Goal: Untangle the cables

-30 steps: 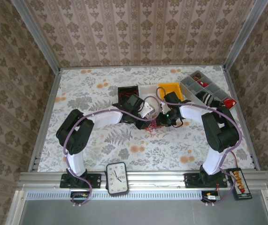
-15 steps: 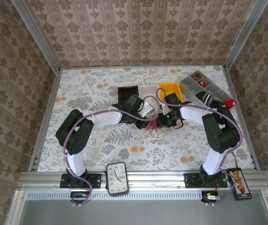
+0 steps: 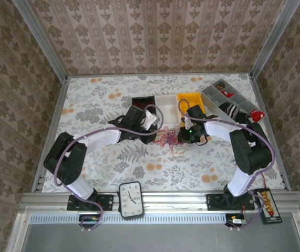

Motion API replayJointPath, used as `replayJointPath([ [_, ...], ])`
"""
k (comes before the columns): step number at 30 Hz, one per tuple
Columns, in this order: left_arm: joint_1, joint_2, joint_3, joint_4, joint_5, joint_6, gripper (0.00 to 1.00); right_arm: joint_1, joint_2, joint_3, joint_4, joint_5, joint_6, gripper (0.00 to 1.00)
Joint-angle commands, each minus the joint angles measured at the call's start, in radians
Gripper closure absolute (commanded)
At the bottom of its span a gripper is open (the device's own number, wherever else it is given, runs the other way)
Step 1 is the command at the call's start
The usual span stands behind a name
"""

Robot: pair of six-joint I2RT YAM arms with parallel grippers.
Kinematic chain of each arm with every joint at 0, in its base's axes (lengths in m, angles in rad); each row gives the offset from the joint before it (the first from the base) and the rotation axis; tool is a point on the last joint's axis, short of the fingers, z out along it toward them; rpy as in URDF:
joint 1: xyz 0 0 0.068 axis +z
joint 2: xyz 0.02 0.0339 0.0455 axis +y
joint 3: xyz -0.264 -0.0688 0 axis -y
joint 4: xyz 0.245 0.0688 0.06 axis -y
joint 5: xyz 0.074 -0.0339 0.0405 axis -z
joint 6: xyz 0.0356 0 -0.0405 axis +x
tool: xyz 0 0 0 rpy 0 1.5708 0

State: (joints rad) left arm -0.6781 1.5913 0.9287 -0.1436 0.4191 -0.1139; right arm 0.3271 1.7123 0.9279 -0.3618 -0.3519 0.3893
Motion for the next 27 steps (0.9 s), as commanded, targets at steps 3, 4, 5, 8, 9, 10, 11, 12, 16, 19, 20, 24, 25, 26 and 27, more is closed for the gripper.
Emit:
replayJointPath([
  [3,0.044,-0.165,-0.094,0.143,-0.08,-0.078,1.0,-0.06,-0.022,-0.065,-0.039,0.084,0.045,0.84],
  [4,0.051,-0.193,-0.113,0.169,-0.096,-0.088,1.0,-0.068,-0.022,-0.071,-0.037,0.088,0.05,0.84],
  [5,0.057,-0.214,-0.124,0.194,-0.106,-0.098,1.0,-0.074,-0.023,-0.076,-0.036,0.088,0.054,0.84],
  [8,0.087,-0.257,-0.149,0.248,-0.105,-0.133,1.0,-0.089,-0.022,-0.089,-0.023,0.079,0.059,0.84],
  [9,0.096,-0.263,-0.149,0.255,-0.099,-0.14,1.0,-0.089,-0.021,-0.087,-0.025,0.079,0.059,0.83],
  [10,0.105,-0.267,-0.149,0.259,-0.096,-0.144,1.0,-0.089,-0.022,-0.089,-0.025,0.08,0.06,0.83],
  [11,0.112,-0.273,-0.149,0.26,-0.095,-0.146,1.0,-0.088,-0.025,-0.089,-0.025,0.082,0.06,0.83],
  [12,0.119,-0.276,-0.148,0.262,-0.097,-0.148,1.0,-0.089,-0.03,-0.093,-0.025,0.084,0.06,0.83],
  [16,0.156,-0.309,-0.158,0.295,-0.138,-0.179,1.0,-0.089,-0.058,-0.107,-0.017,0.094,0.064,0.83],
  [19,0.197,-0.348,-0.168,0.347,-0.176,-0.233,1.0,-0.09,-0.065,-0.11,-0.018,0.099,0.063,0.83],
  [20,0.209,-0.361,-0.166,0.35,-0.202,-0.245,1.0,-0.09,-0.069,-0.112,-0.016,0.099,0.064,0.83],
  [24,0.252,-0.397,-0.15,0.355,-0.262,-0.263,1.0,-0.092,-0.066,-0.113,-0.013,0.096,0.065,0.82],
  [25,0.256,-0.403,-0.147,0.359,-0.264,-0.266,1.0,-0.092,-0.065,-0.113,-0.012,0.094,0.065,0.82],
  [26,0.261,-0.41,-0.143,0.358,-0.265,-0.269,1.0,-0.092,-0.065,-0.113,-0.012,0.096,0.066,0.82],
  [27,0.269,-0.417,-0.142,0.359,-0.269,-0.275,1.0,-0.091,-0.068,-0.115,-0.01,0.096,0.066,0.82],
])
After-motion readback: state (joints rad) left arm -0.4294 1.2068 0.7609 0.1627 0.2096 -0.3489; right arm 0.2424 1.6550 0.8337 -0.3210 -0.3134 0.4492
